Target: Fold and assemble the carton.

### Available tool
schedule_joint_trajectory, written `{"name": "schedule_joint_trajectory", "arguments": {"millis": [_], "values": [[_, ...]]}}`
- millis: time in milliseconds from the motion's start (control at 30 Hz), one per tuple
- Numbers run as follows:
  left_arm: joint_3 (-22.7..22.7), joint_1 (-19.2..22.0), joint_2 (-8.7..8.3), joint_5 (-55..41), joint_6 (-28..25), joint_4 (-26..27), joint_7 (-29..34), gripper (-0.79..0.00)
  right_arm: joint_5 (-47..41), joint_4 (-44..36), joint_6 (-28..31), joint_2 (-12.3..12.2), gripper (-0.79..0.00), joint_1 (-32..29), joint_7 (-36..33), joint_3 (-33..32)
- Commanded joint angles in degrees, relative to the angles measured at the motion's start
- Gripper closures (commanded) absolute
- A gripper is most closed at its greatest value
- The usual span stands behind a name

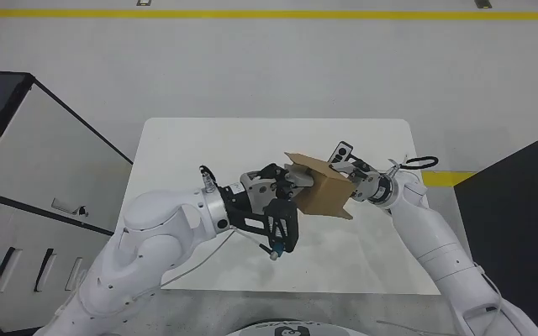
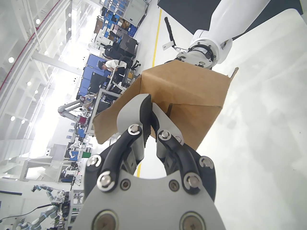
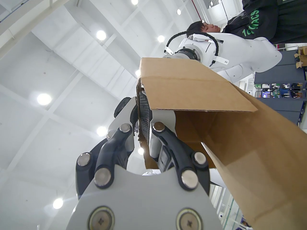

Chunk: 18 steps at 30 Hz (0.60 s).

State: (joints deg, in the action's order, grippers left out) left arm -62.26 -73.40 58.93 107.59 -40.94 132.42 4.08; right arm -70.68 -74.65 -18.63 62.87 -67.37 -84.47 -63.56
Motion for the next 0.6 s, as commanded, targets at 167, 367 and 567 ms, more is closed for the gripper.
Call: {"name": "schedule_joint_trajectory", "arguments": {"millis": [167, 367, 567], "values": [[0.59, 0.59, 0.15, 0.06, 0.1, -0.42, 0.27, 0.0, 0.0, 0.0, 0.0, 0.0, 0.0, 0.0, 0.0, 0.0], [-0.82, 0.21, 0.07, -0.66, 0.29, -0.2, 0.7, 0.0, 0.0, 0.0, 0.0, 0.0, 0.0, 0.0, 0.0, 0.0], [0.03, 0.06, 0.13, -0.82, -0.13, -0.39, 0.35, 0.0, 0.0, 0.0, 0.0, 0.0, 0.0, 0.0, 0.0, 0.0]]}}
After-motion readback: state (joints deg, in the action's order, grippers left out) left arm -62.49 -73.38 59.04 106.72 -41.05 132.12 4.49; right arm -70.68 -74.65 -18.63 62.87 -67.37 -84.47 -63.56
